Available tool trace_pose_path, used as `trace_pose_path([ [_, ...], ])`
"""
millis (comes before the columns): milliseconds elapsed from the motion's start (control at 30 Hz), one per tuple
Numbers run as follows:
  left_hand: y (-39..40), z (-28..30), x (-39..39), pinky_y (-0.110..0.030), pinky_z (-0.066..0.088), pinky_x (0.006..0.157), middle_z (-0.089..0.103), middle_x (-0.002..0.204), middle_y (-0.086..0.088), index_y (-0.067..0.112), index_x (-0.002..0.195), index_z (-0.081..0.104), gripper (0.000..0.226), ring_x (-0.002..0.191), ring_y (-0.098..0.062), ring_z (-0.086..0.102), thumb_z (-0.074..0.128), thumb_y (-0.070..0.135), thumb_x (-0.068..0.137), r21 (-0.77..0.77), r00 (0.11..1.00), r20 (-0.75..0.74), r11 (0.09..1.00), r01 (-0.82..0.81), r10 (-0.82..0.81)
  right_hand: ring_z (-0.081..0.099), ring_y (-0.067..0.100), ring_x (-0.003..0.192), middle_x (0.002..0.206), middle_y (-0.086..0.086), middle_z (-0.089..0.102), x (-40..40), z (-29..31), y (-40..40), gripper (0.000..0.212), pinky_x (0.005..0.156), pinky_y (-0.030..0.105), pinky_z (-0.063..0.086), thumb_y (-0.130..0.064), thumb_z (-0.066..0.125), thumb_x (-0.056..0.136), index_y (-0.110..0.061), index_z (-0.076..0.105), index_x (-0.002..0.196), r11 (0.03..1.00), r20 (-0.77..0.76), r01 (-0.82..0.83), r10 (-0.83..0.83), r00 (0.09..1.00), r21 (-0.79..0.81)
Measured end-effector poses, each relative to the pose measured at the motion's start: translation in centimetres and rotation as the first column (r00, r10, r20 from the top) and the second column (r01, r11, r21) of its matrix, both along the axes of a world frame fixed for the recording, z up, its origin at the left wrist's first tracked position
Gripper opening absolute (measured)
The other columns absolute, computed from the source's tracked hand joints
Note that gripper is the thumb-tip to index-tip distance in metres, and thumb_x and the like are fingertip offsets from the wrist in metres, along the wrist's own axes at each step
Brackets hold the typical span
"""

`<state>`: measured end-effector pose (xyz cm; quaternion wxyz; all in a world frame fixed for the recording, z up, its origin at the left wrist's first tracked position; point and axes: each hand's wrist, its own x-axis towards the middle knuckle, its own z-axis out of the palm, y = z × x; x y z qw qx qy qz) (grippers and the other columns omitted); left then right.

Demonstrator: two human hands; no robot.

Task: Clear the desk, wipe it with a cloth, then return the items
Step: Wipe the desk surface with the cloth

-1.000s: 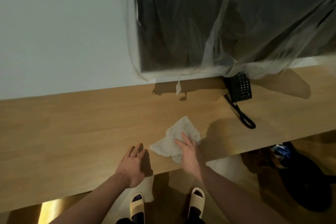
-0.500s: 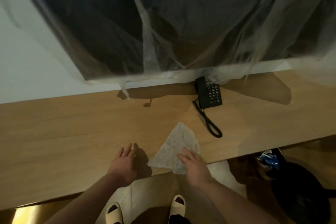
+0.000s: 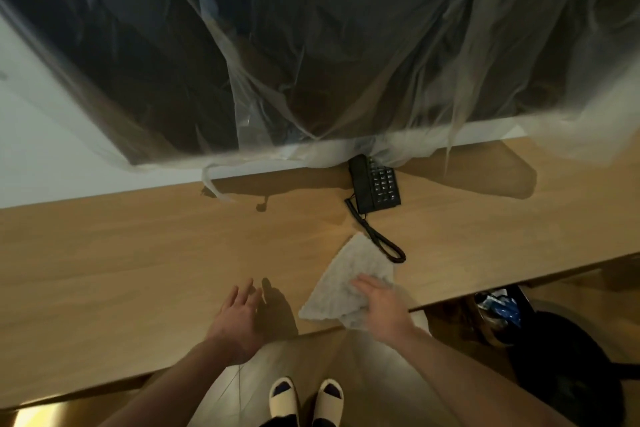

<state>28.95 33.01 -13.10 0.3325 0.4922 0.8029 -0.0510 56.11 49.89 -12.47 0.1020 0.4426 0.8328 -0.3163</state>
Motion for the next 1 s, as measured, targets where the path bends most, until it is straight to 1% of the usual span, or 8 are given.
trace_pose_path([
  [133,-0.3,0.1,-1.3,-0.040,0.010,0.129,-0.013,0.172,-0.004,0.019,0.165,0.010,0.089,0.159,-0.029,-0.007,0.055,0.048,0.094,0.009,1.000,-0.012,1.000,0.016,-0.016,0.010,0.020,0.155,0.168,-0.014,0.011,-5.6,0.2,-3.8,0.061,0.125,0.043,0.026,-0.032,0.052,0.096,-0.035,0.039,0.155,0.996,0.040,-0.068,0.070,0.997,-0.052],
  [267,-0.5,1.0,-2.0,-0.037,0.007,0.129,-0.012,0.172,-0.005,0.018,0.165,0.007,0.086,0.158,-0.029,-0.008,0.054,0.037,0.095,0.012,0.999,-0.034,1.000,0.029,-0.029,-0.011,0.026,0.157,0.171,-0.010,-0.008,-8.0,-0.7,-5.2,0.074,0.127,0.052,0.013,-0.057,0.046,0.095,-0.037,0.019,0.161,0.996,0.126,-0.019,0.029,0.992,-0.082],
  [433,-0.7,1.1,-2.5,-0.037,0.005,0.129,-0.015,0.169,-0.001,0.019,0.164,0.006,0.085,0.159,-0.028,-0.008,0.053,0.031,0.094,0.020,0.998,-0.047,0.998,0.053,-0.052,-0.020,0.029,0.156,0.170,-0.006,-0.019,-6.9,-3.4,-5.6,0.093,0.127,0.053,-0.001,-0.085,0.029,0.088,-0.038,0.005,0.164,0.994,0.203,-0.041,0.061,0.977,-0.101],
  [533,-0.6,0.5,-2.3,-0.037,0.006,0.129,-0.012,0.170,0.000,0.018,0.164,0.010,0.084,0.159,-0.028,-0.008,0.053,0.030,0.094,0.011,0.999,-0.027,0.999,0.042,-0.042,-0.020,0.027,0.157,0.171,-0.006,-0.019,-4.7,-4.2,-5.1,0.080,0.128,0.051,-0.001,-0.077,0.025,0.096,-0.039,0.004,0.163,0.997,0.191,-0.040,0.053,0.980,-0.072],
  [700,0.2,-2.8,-2.2,-0.043,0.012,0.129,-0.001,0.173,0.000,0.016,0.161,0.026,0.092,0.158,-0.021,-0.013,0.052,0.039,0.076,-0.028,0.999,-0.001,0.998,0.049,-0.049,-0.008,0.027,0.159,0.173,-0.004,-0.005,0.9,-4.8,-2.2,0.058,0.129,0.044,0.009,-0.035,0.042,0.106,-0.040,0.021,0.160,1.000,0.168,0.002,0.000,0.986,-0.007],
  [767,1.2,-2.1,-1.1,-0.043,0.013,0.129,-0.004,0.173,-0.002,0.019,0.163,0.018,0.096,0.158,-0.022,-0.010,0.054,0.037,0.076,-0.031,0.999,-0.001,0.999,0.042,-0.042,0.002,0.027,0.159,0.172,-0.003,0.004,3.1,-4.6,-0.2,0.058,0.128,0.039,0.017,-0.021,0.047,0.104,-0.038,0.029,0.157,0.999,0.175,0.032,-0.034,0.984,0.013],
  [900,3.2,-0.2,1.4,-0.042,0.011,0.129,-0.014,0.171,0.000,0.020,0.165,0.007,0.097,0.158,-0.028,-0.010,0.064,0.036,0.087,-0.016,0.999,-0.014,0.999,0.036,-0.037,0.035,0.021,0.149,0.165,-0.004,0.030,6.7,-3.2,3.9,0.057,0.119,0.037,0.037,-0.018,0.053,0.100,-0.035,0.039,0.152,0.985,0.196,0.155,-0.167,0.966,0.078],
  [1000,4.6,-0.2,3.3,-0.041,0.007,0.129,-0.015,0.171,-0.004,0.018,0.165,0.009,0.096,0.158,-0.028,-0.011,0.065,0.041,0.090,-0.004,0.999,-0.029,1.000,0.027,-0.027,0.042,0.019,0.145,0.162,-0.004,0.039,7.6,-2.8,5.0,0.056,0.117,0.036,0.040,-0.017,0.049,0.101,-0.035,0.039,0.153,0.975,0.075,0.194,-0.203,0.976,0.109],
])
